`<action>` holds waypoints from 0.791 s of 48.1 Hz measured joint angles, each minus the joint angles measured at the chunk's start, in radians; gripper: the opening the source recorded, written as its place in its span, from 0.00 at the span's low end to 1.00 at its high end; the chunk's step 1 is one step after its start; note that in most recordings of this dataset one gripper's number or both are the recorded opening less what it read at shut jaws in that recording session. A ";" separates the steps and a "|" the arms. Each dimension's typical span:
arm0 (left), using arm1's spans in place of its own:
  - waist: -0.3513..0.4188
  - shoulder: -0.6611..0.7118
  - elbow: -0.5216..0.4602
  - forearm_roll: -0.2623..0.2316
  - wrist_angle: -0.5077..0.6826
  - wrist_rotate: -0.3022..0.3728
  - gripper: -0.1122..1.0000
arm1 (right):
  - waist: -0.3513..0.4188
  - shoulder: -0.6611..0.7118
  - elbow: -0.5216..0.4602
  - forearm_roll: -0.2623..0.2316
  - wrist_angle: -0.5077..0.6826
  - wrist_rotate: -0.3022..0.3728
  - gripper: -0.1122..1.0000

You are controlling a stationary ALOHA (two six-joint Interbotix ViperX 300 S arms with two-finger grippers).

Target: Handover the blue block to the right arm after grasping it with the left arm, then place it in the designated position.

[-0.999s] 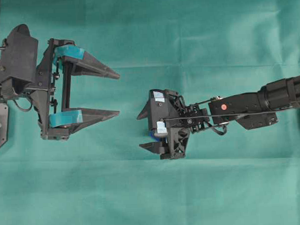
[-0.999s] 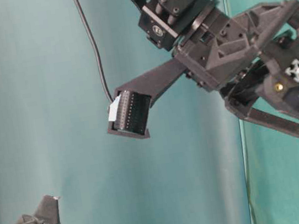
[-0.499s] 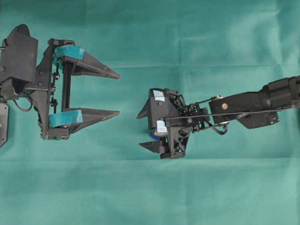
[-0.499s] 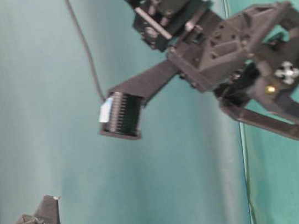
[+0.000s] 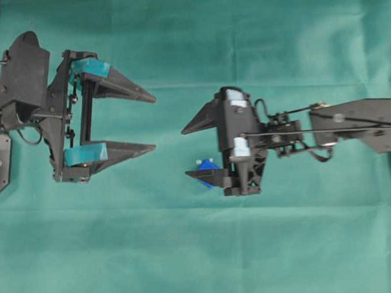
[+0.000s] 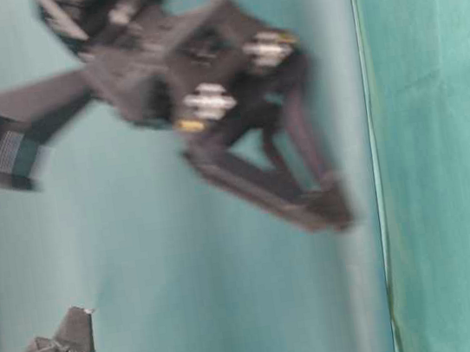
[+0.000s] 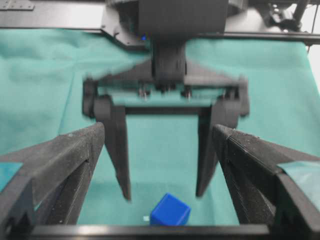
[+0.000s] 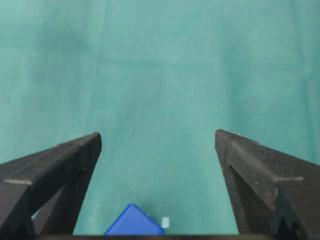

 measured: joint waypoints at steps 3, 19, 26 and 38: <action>0.000 0.000 0.002 0.000 0.000 0.000 1.00 | 0.000 -0.031 0.000 -0.005 0.017 0.000 0.93; -0.002 0.000 0.000 0.000 0.000 0.000 1.00 | 0.000 -0.189 0.000 -0.041 0.100 0.000 0.93; 0.000 0.000 0.000 0.000 0.000 0.000 1.00 | -0.002 -0.267 0.000 -0.066 0.123 0.002 0.93; 0.000 0.000 0.000 0.000 0.000 0.000 1.00 | -0.002 -0.351 0.003 -0.091 0.126 0.002 0.93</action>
